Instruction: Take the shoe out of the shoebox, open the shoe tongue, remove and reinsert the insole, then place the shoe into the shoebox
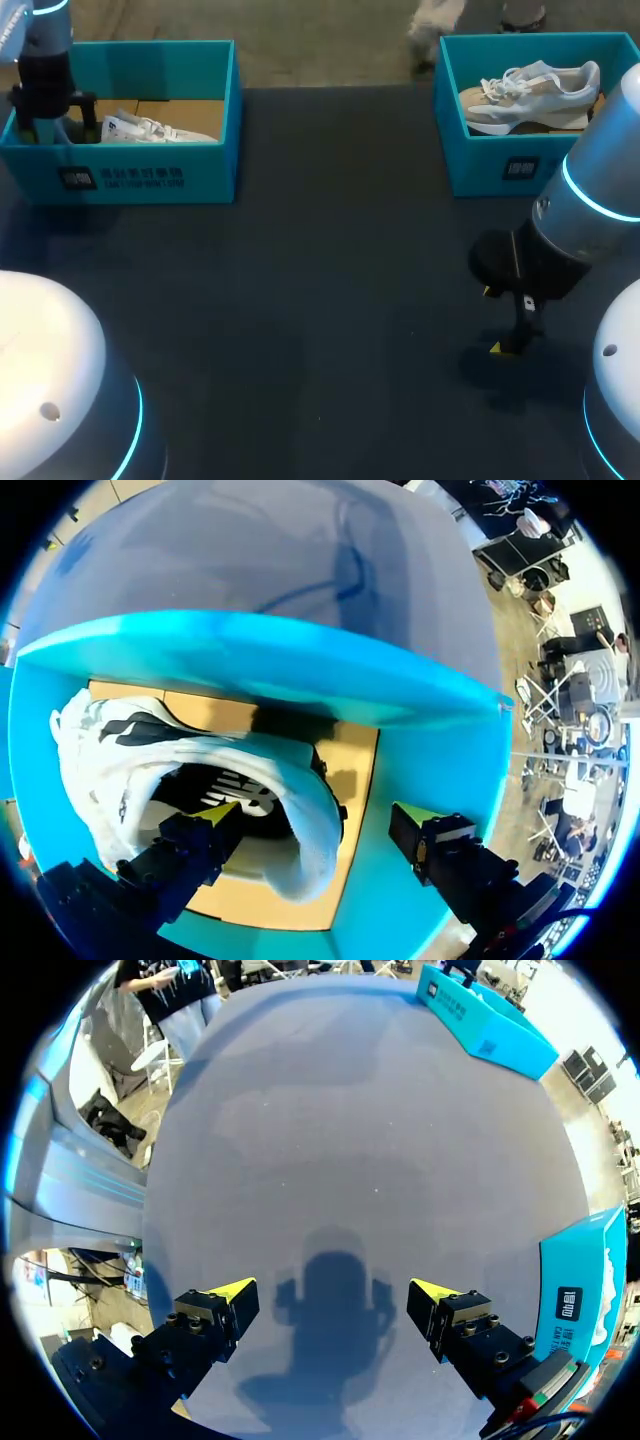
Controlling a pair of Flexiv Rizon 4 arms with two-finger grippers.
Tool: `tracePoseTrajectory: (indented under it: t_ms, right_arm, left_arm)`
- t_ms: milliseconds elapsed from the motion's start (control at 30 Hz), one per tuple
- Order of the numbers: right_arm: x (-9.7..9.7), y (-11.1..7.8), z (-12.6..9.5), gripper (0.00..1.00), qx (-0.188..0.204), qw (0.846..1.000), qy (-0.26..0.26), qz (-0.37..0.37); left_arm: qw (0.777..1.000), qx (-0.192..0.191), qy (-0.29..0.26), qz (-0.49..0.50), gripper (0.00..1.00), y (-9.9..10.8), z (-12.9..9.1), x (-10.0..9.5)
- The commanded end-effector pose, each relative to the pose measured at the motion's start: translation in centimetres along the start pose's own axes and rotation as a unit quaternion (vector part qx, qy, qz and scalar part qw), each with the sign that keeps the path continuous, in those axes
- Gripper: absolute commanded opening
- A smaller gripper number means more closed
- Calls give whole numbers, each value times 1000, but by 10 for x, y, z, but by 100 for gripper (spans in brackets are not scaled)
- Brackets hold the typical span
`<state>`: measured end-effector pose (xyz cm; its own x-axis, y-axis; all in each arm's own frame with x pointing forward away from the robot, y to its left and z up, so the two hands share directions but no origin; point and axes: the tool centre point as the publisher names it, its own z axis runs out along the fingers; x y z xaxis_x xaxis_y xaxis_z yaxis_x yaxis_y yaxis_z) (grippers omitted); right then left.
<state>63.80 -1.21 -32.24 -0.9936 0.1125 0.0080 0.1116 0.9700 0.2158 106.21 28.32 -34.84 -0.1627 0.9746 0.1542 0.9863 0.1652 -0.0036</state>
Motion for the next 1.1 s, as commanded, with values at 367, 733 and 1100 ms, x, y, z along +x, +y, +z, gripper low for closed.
tracePoseTrajectory:
  t_ms: [367, 733, 1100]
  right_arm:
    - [2, -1, 0, 100, -1, 1000, -2, 0]
    - [2, -1, 0, 100, -1, 1000, -2, 0]
    - [2, -1, 0, 100, -1, 1000, -2, 0]
  left_arm:
    - [999, -15, -28, 21, 100, -7, -63, 2]
    - [998, -21, -38, 46, 100, -20, -118, 11]
    - [997, -16, -47, 61, 100, -36, -163, 34]
